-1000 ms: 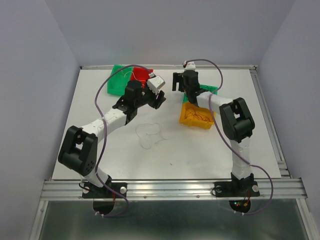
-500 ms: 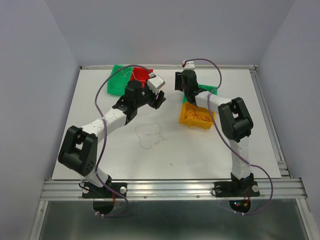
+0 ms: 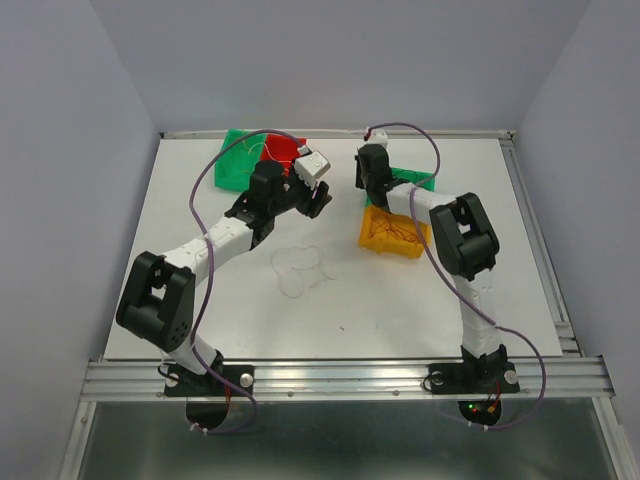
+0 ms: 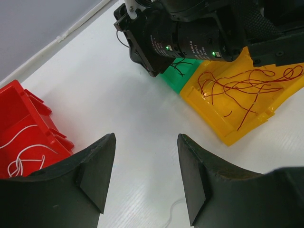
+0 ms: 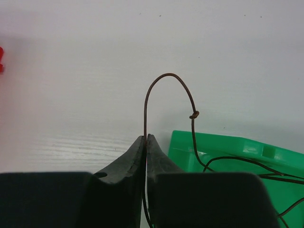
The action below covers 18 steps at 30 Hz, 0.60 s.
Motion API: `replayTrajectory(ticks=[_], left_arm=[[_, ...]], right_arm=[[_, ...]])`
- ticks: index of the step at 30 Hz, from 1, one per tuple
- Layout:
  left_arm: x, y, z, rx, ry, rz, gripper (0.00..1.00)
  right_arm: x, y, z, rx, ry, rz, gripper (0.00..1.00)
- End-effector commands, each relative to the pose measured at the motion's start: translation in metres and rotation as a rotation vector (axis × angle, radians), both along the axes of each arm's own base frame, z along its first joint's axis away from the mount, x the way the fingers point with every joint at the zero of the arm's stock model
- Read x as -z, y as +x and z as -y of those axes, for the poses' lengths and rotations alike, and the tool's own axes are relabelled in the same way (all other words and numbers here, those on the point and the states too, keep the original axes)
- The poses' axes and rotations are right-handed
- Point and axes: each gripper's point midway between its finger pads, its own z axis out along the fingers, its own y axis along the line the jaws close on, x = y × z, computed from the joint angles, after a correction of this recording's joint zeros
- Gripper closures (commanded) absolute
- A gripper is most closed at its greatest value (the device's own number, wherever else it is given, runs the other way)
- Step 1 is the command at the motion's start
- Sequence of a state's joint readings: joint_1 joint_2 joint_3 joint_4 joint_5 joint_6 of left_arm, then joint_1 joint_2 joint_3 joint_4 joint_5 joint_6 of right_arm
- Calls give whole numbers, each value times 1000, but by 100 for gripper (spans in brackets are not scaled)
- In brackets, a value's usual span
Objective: Untangle the cables
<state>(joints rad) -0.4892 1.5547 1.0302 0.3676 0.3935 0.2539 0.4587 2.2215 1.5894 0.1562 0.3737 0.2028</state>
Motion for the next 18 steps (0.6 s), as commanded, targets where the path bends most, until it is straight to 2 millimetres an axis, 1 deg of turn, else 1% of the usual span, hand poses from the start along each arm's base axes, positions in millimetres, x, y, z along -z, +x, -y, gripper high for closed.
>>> replayTrajectory(ticks=[1,4,5,6,7,8,9,11,12,13,14,15,16,18], left_arm=[[-42,1,4,22,-43,97,34],[-42,0,4,23,-44,99,34],[-42,1,4,23,-44,99,34],[-41,0,4,25,-43,96,34],[-40,0,4,25,-42,94,34],[-41,0,4,24,-43,93,34],[-42,0,4,25,-44,97,34],[-41,0,4,25,-43,96,34],[-42,-1,4,26,-44,97,34],[-42,-1,4,26,-44,97,34],[-42,-1,4,28,-44,95,34],[-43,-1,4,28,-45,98,34],[-42,-1,3,25,-44,97,34],[-43,-2,4,29,-46,97,34]], right_arm=[[-43,12,0,48,38,93,99],[-51,7,5,67,51,112,99],[-51,1,8,73,52,113,99],[-58,1,9,75,69,146,99],[-61,-1,10,77,76,155,99],[-74,-4,12,84,101,185,99],[-68,-10,16,96,109,187,99],[-73,-16,25,150,136,204,100],[-80,-19,30,176,151,217,100],[-74,-25,38,220,159,211,100],[-74,-28,43,246,167,215,99],[-79,-30,47,267,179,225,99],[-73,-35,52,294,176,217,100],[-71,-38,57,334,196,217,99]])
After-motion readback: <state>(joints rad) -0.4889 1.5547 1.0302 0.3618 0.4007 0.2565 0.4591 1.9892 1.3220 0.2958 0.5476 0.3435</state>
